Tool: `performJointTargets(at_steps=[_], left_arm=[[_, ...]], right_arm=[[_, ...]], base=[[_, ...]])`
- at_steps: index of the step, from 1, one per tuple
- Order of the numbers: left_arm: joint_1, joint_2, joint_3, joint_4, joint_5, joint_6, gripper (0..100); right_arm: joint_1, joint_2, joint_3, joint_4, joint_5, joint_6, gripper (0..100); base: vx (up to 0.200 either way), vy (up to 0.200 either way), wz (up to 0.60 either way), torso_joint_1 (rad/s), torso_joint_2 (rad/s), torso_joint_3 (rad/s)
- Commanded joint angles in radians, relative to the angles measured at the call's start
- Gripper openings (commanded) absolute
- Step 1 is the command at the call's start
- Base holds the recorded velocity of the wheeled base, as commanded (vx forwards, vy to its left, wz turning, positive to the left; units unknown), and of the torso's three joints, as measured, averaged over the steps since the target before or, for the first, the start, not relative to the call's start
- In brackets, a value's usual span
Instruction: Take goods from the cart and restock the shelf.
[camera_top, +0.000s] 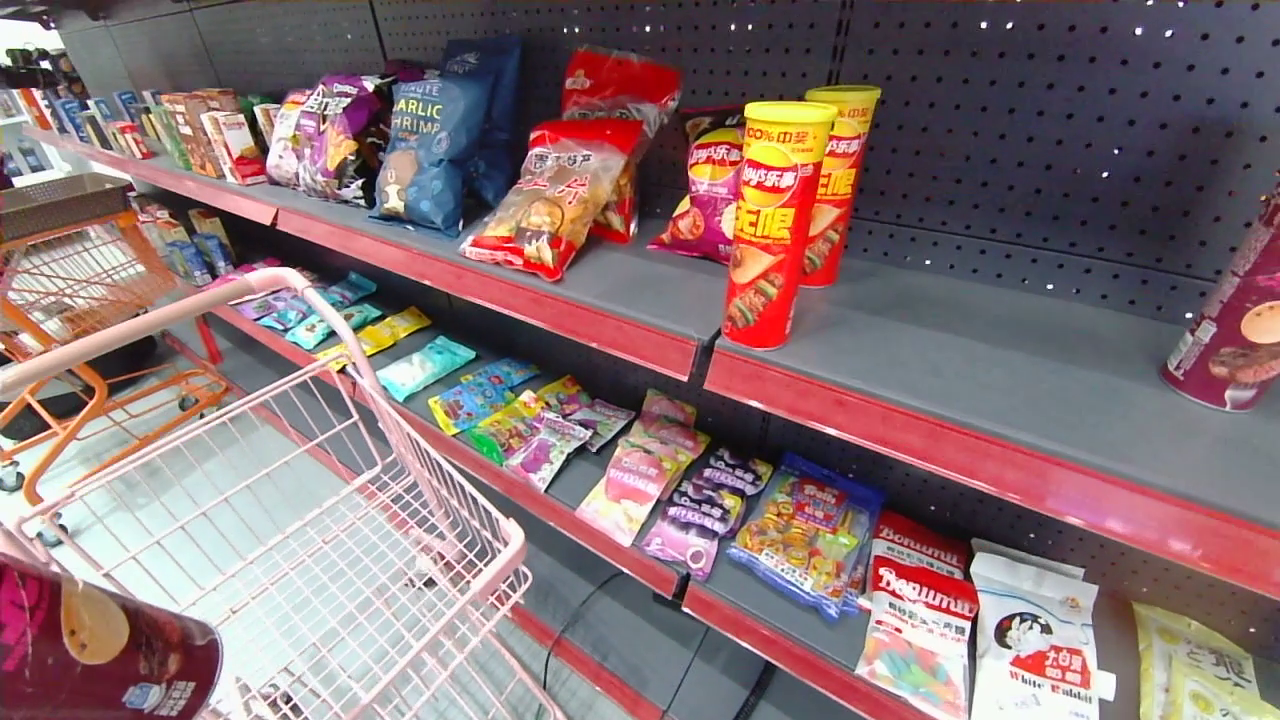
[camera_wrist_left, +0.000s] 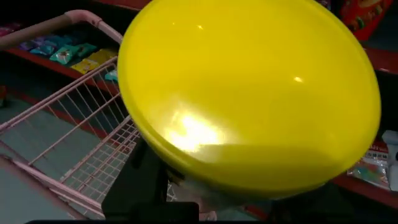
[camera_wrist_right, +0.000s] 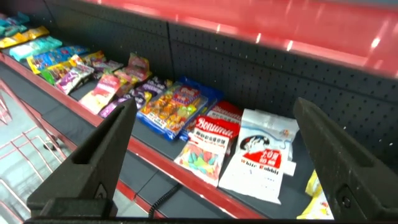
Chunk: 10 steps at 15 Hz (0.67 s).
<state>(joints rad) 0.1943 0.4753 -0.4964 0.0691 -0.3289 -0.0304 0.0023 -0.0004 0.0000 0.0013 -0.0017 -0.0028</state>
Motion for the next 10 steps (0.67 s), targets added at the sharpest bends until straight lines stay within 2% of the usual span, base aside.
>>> performJointTargets(at_steps=[1, 4, 6, 10], left_arm=[[0.001, 0.009, 0.001, 0.0, 0.007, 0.009, 0], [0.002, 0.022, -0.005, -0.002, 0.011, 0.012, 0], [0.002, 0.035, -0.019, -0.002, 0.041, 0.012, 0], [0.002, 0.032, -0.018, -0.002, 0.041, 0.012, 0]], right_arm=[[0.001, 0.0, 0.0, 0.0, 0.0, 0.0, 100], [0.001, 0.0, 0.0, 0.0, 0.0, 0.001, 100], [0.001, 0.0, 0.0, 0.0, 0.0, 0.0, 100], [0.002, 0.0, 0.0, 0.0, 0.0, 0.001, 100]], base=[[0.0, 0.0, 0.0, 0.217, -0.56, -0.339], [0.0, 0.0, 0.0, 0.224, -0.57, -0.357], [0.0, 0.0, 0.0, 0.254, -0.62, -0.364], [0.0, 0.0, 0.0, 0.203, -0.48, -0.281]])
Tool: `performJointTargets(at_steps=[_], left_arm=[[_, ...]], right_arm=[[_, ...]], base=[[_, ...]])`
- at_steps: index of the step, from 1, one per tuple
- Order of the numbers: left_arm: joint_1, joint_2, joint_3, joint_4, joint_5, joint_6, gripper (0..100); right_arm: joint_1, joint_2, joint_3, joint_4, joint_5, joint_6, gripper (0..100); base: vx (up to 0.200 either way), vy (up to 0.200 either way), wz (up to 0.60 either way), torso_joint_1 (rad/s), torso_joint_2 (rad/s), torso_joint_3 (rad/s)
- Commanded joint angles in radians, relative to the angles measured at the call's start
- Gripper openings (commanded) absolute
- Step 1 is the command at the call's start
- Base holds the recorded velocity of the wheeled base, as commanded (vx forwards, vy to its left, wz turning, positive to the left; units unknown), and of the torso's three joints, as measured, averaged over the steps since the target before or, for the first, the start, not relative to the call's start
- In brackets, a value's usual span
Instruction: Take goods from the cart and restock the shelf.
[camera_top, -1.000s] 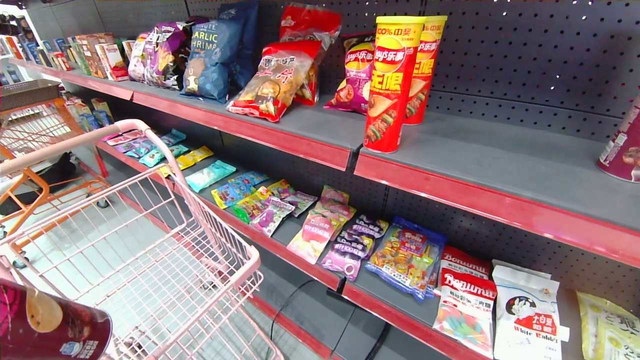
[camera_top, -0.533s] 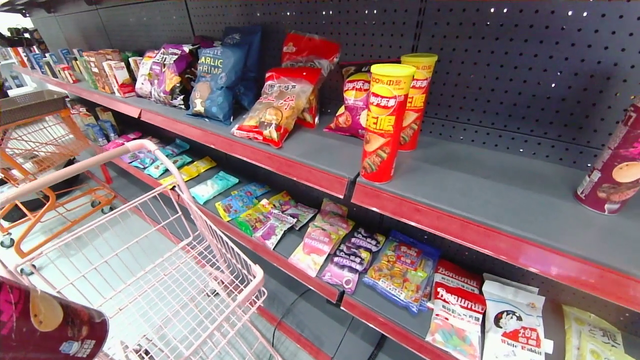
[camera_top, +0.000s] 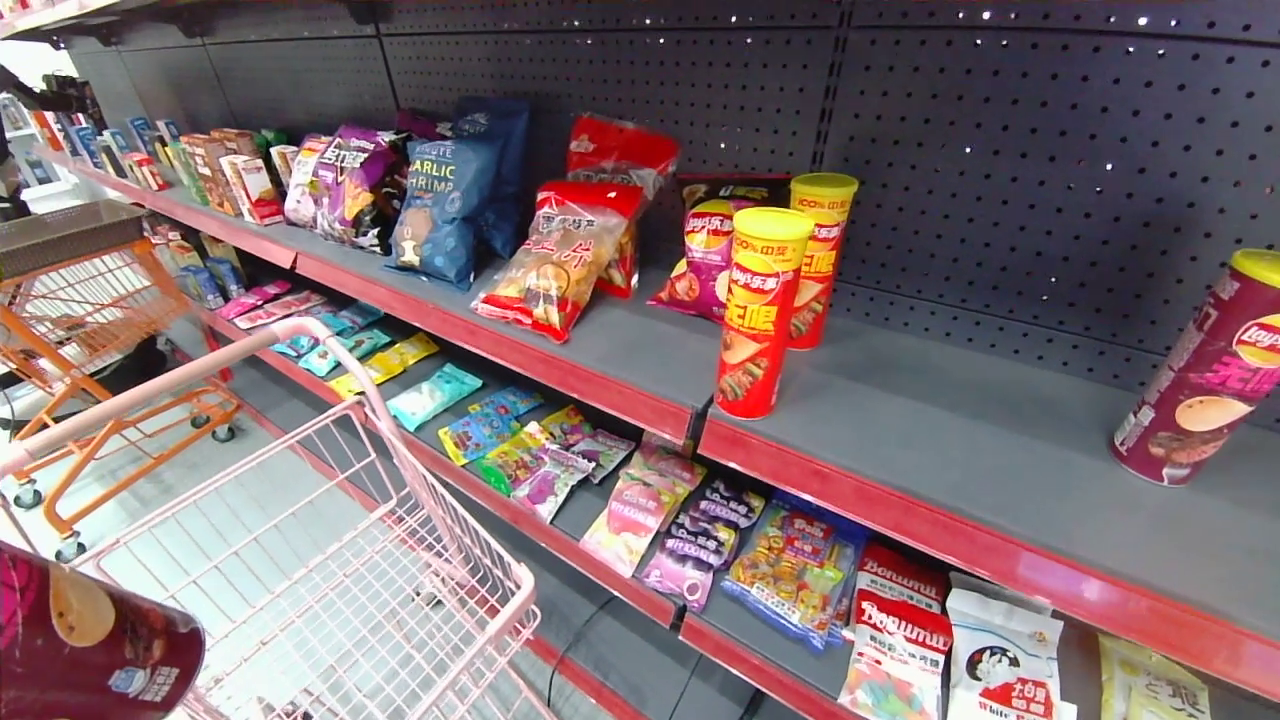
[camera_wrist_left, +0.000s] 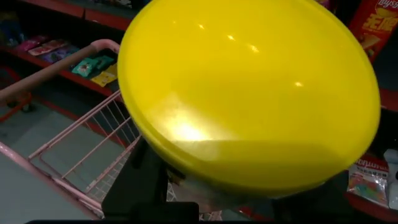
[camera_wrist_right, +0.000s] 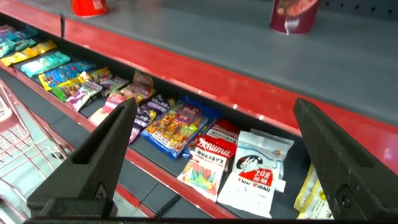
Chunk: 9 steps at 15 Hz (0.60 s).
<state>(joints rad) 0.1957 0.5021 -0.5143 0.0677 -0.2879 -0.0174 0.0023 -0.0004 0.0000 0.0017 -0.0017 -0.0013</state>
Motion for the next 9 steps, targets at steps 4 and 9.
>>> performJointTargets(at_steps=[4, 9], left_arm=[[-0.001, -0.001, 0.0, 0.0, -0.001, 0.002, 0], [-0.001, -0.03, 0.01, 0.008, -0.002, 0.044, 0]], right_arm=[[0.001, 0.0, 0.0, 0.0, 0.0, 0.003, 100], [0.001, 0.0, 0.0, 0.0, 0.002, 0.001, 100]], base=[[0.0, 0.0, 0.0, 0.144, -0.35, -0.194], [0.0, 0.0, -0.36, 0.011, -0.01, -0.008]])
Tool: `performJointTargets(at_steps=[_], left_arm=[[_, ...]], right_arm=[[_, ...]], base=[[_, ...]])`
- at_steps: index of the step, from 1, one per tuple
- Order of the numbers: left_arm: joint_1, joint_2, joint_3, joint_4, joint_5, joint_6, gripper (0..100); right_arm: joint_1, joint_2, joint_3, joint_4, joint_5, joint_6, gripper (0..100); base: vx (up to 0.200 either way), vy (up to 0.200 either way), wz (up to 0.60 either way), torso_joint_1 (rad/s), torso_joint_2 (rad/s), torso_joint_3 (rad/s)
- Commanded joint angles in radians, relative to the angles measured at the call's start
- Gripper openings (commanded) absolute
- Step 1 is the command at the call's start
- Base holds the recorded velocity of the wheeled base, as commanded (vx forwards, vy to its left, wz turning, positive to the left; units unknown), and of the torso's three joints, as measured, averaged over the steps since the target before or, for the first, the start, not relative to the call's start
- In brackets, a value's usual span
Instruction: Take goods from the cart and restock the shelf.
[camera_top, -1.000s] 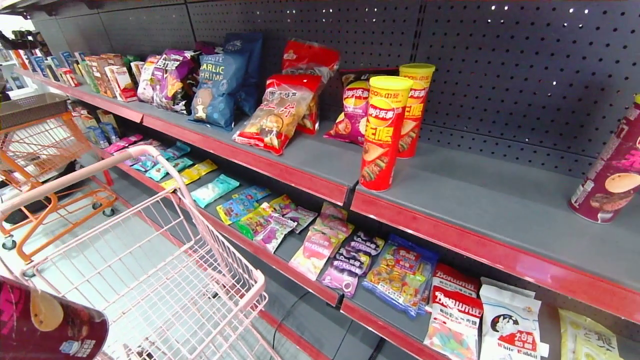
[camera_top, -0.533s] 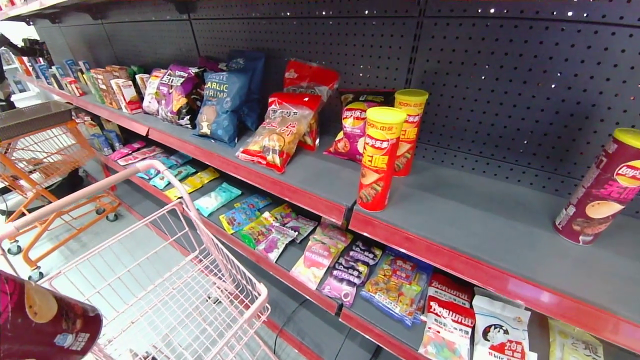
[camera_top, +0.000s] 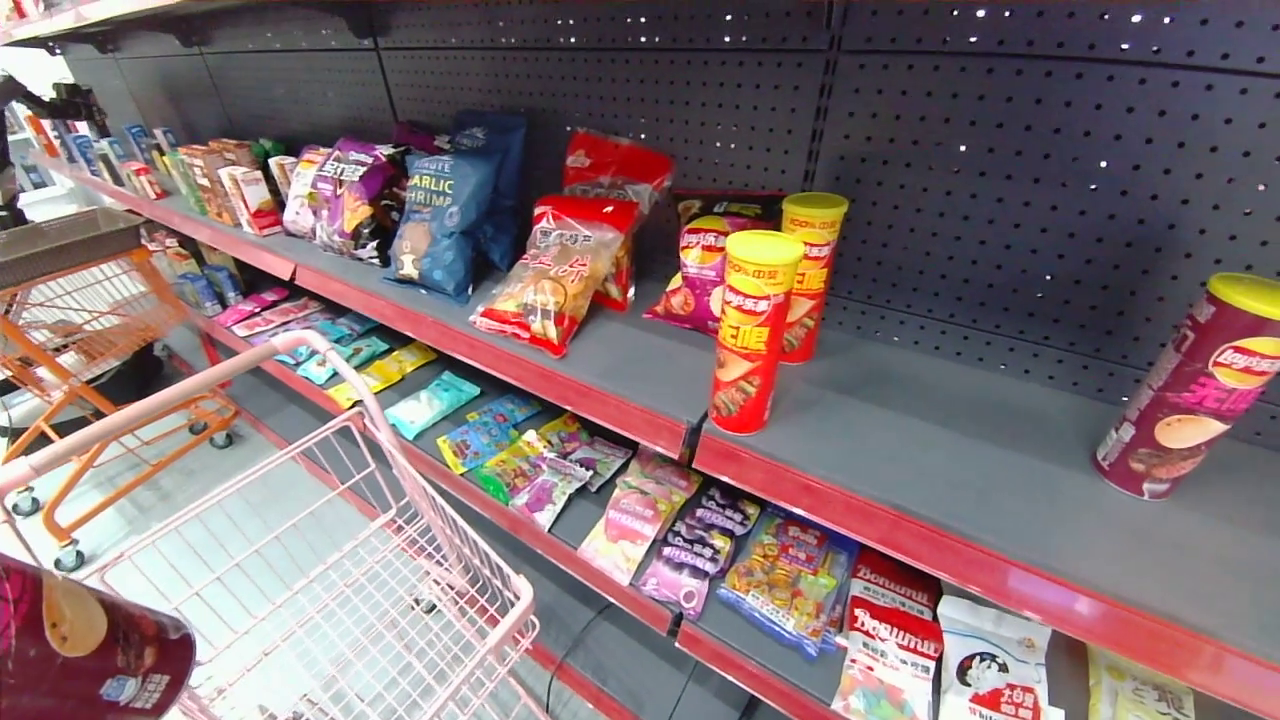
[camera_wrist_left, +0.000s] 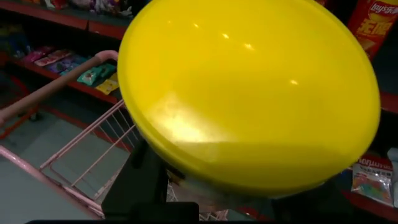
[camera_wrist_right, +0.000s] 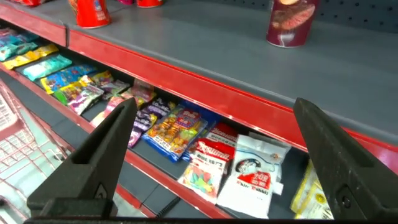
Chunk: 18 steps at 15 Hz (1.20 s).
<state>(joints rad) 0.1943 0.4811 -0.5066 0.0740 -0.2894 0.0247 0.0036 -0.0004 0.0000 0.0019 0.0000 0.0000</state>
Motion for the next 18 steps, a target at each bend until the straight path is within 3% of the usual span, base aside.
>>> performJointTargets(at_steps=[1, 4, 12, 14, 16, 18], left_arm=[[0.001, -0.01, 0.003, 0.001, -0.001, 0.004, 0], [-0.004, -0.019, 0.022, 0.001, -0.007, 0.034, 0], [-0.007, -0.044, 0.028, -0.002, -0.01, 0.035, 0], [-0.012, -0.067, 0.042, -0.002, -0.017, 0.035, 0], [-0.013, -0.084, 0.059, -0.003, -0.014, 0.092, 0], [-0.013, -0.093, 0.057, -0.002, -0.014, 0.106, 0]], right_arm=[[0.001, 0.0, 0.0, 0.0, 0.0, 0.0, 100], [-0.001, 0.0, 0.0, 0.0, 0.0, 0.0, 100], [-0.001, 0.0, 0.0, 0.0, 0.0, 0.0, 100], [-0.001, 0.0, 0.0, 0.0, 0.0, 0.0, 100], [-0.001, 0.0, 0.0, 0.0, 0.0, 0.0, 100], [-0.001, 0.0, 0.0, 0.0, 0.0, 0.0, 100]], base=[[0.0, 0.0, -0.6, 0.002, -0.01, 0.002], [0.0, 0.0, -0.6, 0.01, 0.0, 0.001], [0.0, 0.0, -0.6, 0.001, 0.0, 0.003], [0.0, 0.0, 0.0, 0.0, 0.0, 0.0], [0.0, 0.0, 0.0, 0.0, 0.0, 0.0], [0.0, 0.0, 0.0, 0.0, 0.0, 0.0]])
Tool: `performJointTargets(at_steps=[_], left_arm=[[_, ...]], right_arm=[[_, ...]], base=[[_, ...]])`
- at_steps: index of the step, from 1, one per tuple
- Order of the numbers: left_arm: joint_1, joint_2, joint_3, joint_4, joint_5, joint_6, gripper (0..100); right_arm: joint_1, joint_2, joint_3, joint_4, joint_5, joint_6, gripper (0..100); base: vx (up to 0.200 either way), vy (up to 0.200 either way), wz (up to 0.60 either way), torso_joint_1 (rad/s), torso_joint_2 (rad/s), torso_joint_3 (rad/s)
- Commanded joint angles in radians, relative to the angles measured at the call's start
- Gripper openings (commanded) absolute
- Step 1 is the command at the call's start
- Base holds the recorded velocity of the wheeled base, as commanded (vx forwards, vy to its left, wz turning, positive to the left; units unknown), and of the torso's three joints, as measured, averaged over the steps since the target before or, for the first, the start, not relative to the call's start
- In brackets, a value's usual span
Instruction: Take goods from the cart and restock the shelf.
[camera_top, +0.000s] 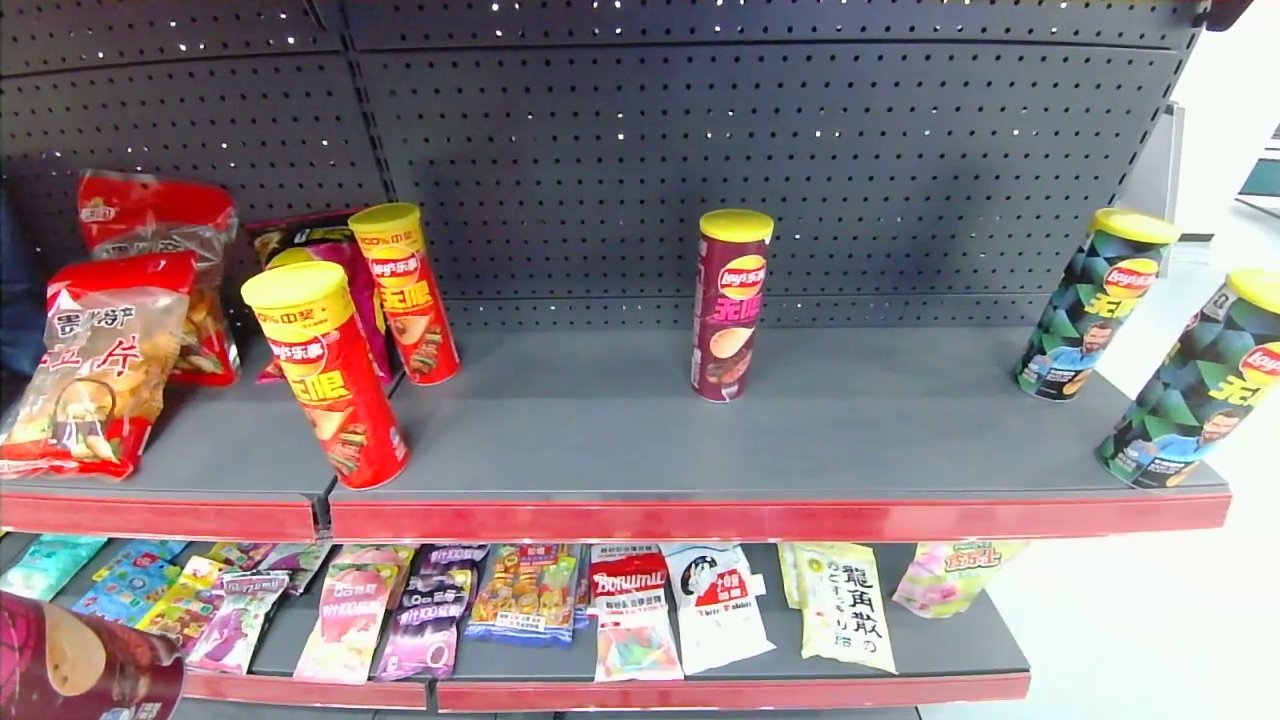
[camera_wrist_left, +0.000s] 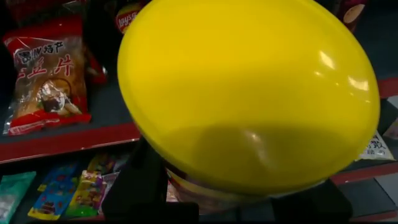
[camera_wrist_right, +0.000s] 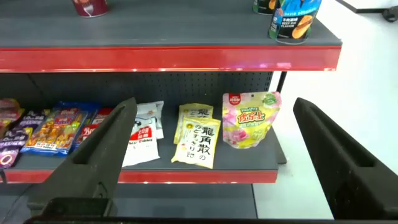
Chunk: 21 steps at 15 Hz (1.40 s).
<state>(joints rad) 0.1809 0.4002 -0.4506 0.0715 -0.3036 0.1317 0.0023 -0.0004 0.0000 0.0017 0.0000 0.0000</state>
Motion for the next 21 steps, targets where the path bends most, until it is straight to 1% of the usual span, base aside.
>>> performJointTargets(at_steps=[1, 3, 6, 9, 10, 11, 12, 14, 15, 18, 19, 20, 21], left_arm=[[0.0, -0.012, 0.003, -0.001, 0.0, 0.014, 0], [0.002, -0.012, 0.003, 0.001, 0.004, 0.02, 0], [0.002, -0.015, 0.003, 0.001, 0.004, 0.022, 0], [-0.006, -0.04, 0.0, -0.002, -0.009, 0.023, 0], [-0.006, -0.055, 0.001, -0.001, -0.009, 0.029, 0], [-0.006, -0.07, 0.006, 0.001, -0.009, 0.048, 0], [-0.006, -0.086, 0.007, 0.001, -0.009, 0.051, 0], [-0.008, -0.103, 0.017, 0.001, -0.011, 0.052, 0], [-0.008, -0.115, 0.02, 0.001, -0.009, 0.052, 0], [-0.008, -0.115, 0.0, -0.001, -0.005, 0.052, 0], [-0.008, -0.115, -0.01, -0.001, -0.005, 0.052, 0], [-0.008, -0.115, -0.017, 0.001, -0.005, 0.052, 0], [-0.006, -0.112, -0.017, 0.007, -0.011, 0.052, 0]], right_arm=[[0.001, 0.0, 0.0, 0.0, 0.0, 0.0, 100], [0.001, 0.0, 0.0, 0.0, 0.0, 0.0, 100], [0.001, 0.0, 0.0, 0.0, 0.0, 0.0, 100], [0.001, 0.0, 0.0, 0.0, 0.003, -0.006, 100], [0.002, 0.0, 0.0, 0.0, 0.003, -0.006, 100], [0.002, 0.002, 0.0, 0.0, 0.008, -0.006, 100], [0.002, 0.002, -0.002, 0.0, 0.008, -0.008, 100], [-0.001, 0.0, -0.002, -0.002, 0.003, -0.02, 100], [-0.001, 0.0, -0.002, -0.005, 0.008, -0.049, 100], [0.001, 0.0, -0.002, -0.006, 0.026, -0.06, 100], [0.002, 0.013, -0.051, -0.031, 0.043, -0.058, 100], [0.011, 0.281, -0.308, -0.037, 0.058, 0.005, 100], [0.015, 0.485, -0.459, -0.042, 0.074, 0.106, 100]], base=[[0.0, 0.0, 0.0, 0.0, 0.0, 0.0], [0.0, 0.0, 0.0, 0.0, 0.0, 0.0], [0.2, 0.0, 0.0, -0.006, 0.0, 0.002], [0.0, 0.0, 0.0, 0.0, 0.0, 0.0], [0.0, 0.0, 0.0, 0.0, 0.0, 0.0], [0.0, 0.0, 0.0, 0.0, 0.0, 0.0], [0.0, 0.0, 0.0, 0.0, 0.0, 0.0], [0.0, 0.0, 0.0, 0.0, 0.0, 0.0], [0.0, 0.0, 0.0, 0.0, 0.0, 0.0], [0.0, 0.0, 0.0, 0.0, 0.0, 0.0], [0.0, 0.0, 0.0, 0.0, 0.0, 0.0], [0.0, 0.0, 0.0, 0.0, 0.0, 0.0], [0.0, 0.0, 0.0, 0.0, 0.0, 0.0]])
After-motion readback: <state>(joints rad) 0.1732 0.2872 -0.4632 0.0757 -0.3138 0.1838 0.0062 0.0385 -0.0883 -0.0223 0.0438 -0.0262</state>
